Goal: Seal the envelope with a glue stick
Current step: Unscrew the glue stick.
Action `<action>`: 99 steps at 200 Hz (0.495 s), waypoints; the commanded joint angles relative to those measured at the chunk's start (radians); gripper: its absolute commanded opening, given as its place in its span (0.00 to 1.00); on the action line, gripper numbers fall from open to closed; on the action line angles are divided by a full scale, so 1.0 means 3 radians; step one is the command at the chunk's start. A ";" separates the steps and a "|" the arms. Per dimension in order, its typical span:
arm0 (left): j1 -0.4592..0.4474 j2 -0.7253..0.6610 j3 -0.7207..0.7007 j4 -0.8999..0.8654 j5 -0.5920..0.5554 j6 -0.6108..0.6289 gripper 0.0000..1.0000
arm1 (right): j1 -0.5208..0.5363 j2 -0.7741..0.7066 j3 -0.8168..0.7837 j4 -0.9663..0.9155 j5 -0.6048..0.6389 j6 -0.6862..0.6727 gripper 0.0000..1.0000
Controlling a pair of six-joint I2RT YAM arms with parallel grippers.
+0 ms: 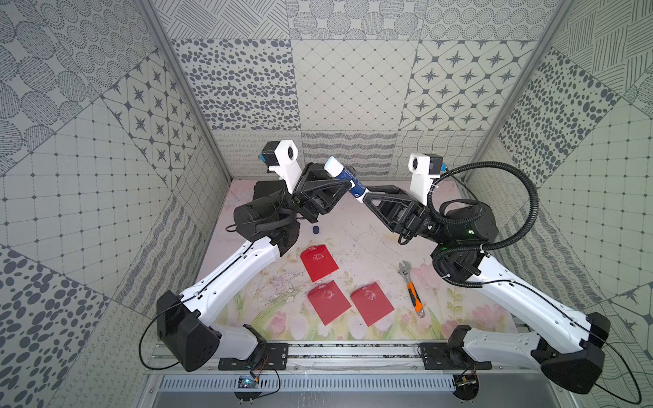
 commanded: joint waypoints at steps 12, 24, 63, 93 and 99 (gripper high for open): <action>0.0014 -0.0256 -0.0265 -0.0495 -0.0627 0.0465 0.00 | 0.0017 -0.0351 -0.0055 -0.0476 0.0453 -0.1344 0.51; 0.0015 -0.0353 -0.0375 -0.0717 -0.0852 0.0573 0.00 | 0.0020 -0.0380 -0.0144 -0.0407 0.0632 -0.1785 0.52; 0.0013 -0.0520 -0.0593 -0.1035 -0.1343 0.0577 0.00 | 0.0017 -0.0135 -0.0108 -0.0220 0.0795 -0.3225 0.53; 0.0012 -0.0559 -0.0676 -0.1083 -0.1509 0.0516 0.00 | 0.0022 0.0067 -0.0143 0.0079 0.0692 -0.4089 0.53; 0.0014 -0.0564 -0.0687 -0.1090 -0.1535 0.0501 0.00 | 0.0022 0.0095 -0.0123 0.0063 0.0693 -0.4197 0.53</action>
